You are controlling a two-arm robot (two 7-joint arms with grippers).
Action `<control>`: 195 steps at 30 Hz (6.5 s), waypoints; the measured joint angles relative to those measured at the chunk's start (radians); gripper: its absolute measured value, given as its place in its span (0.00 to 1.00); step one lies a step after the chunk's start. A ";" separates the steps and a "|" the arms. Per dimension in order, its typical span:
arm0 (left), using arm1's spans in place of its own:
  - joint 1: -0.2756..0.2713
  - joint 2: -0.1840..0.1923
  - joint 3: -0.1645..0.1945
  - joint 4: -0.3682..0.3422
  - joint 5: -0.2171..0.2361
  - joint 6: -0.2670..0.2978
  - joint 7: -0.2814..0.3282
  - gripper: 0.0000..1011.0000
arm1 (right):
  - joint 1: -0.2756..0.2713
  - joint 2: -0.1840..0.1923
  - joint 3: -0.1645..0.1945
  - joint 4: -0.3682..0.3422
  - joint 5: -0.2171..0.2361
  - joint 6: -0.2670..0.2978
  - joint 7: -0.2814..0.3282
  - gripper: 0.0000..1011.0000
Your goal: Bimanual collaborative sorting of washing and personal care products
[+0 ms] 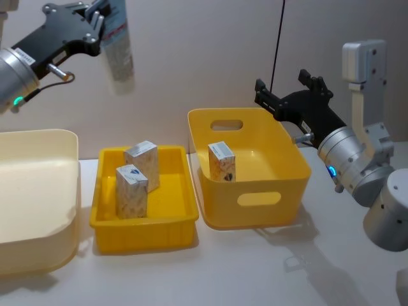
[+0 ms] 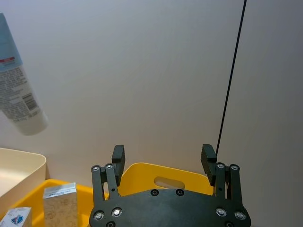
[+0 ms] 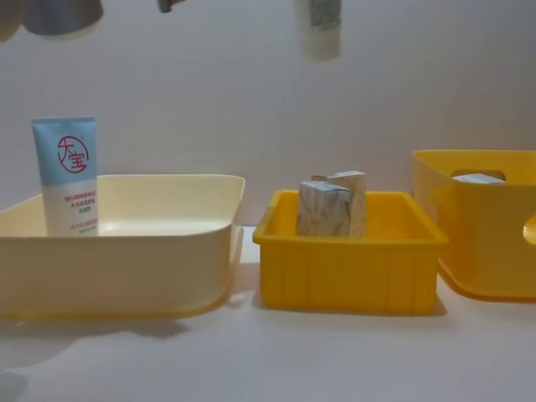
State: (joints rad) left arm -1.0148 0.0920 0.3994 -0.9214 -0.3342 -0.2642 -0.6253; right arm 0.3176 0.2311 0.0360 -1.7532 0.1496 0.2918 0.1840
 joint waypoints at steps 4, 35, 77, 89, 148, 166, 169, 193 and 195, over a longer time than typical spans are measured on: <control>-0.016 -0.026 -0.003 0.038 -0.047 -0.022 -0.064 0.01 | 0.001 0.002 -0.002 0.001 0.000 -0.003 0.000 0.99; -0.034 -0.189 0.030 0.210 -0.256 0.046 -0.319 0.01 | 0.091 0.105 -0.152 0.061 0.023 -0.172 0.244 0.99; -0.021 -0.176 0.098 0.198 -0.241 0.057 -0.268 0.01 | 0.181 0.240 -0.248 0.110 -0.069 0.057 0.280 0.99; -0.032 -0.178 0.105 0.218 -0.251 0.047 -0.272 0.01 | 0.166 0.202 -0.221 0.097 0.009 0.116 0.277 0.99; -0.016 -0.148 0.125 0.185 -0.286 0.056 -0.263 0.01 | 0.236 0.079 -0.282 0.162 0.082 0.185 0.205 0.74; -0.015 -0.147 0.126 0.183 -0.286 0.056 -0.263 0.01 | 0.237 0.077 -0.285 0.163 0.083 0.185 0.204 0.64; -0.015 -0.147 0.126 0.183 -0.286 0.056 -0.263 0.01 | 0.238 0.076 -0.285 0.163 0.083 0.185 0.204 0.63; -0.015 -0.147 0.126 0.183 -0.286 0.056 -0.263 0.51 | 0.238 0.076 -0.285 0.163 0.083 0.183 0.204 0.49; -0.015 -0.147 0.126 0.183 -0.286 0.056 -0.263 0.59 | 0.238 0.076 -0.285 0.163 0.083 0.182 0.204 0.47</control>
State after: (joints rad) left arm -1.0301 -0.0549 0.5253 -0.7382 -0.6200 -0.2083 -0.8881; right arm 0.5554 0.3068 -0.2486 -1.5900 0.2326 0.4738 0.3877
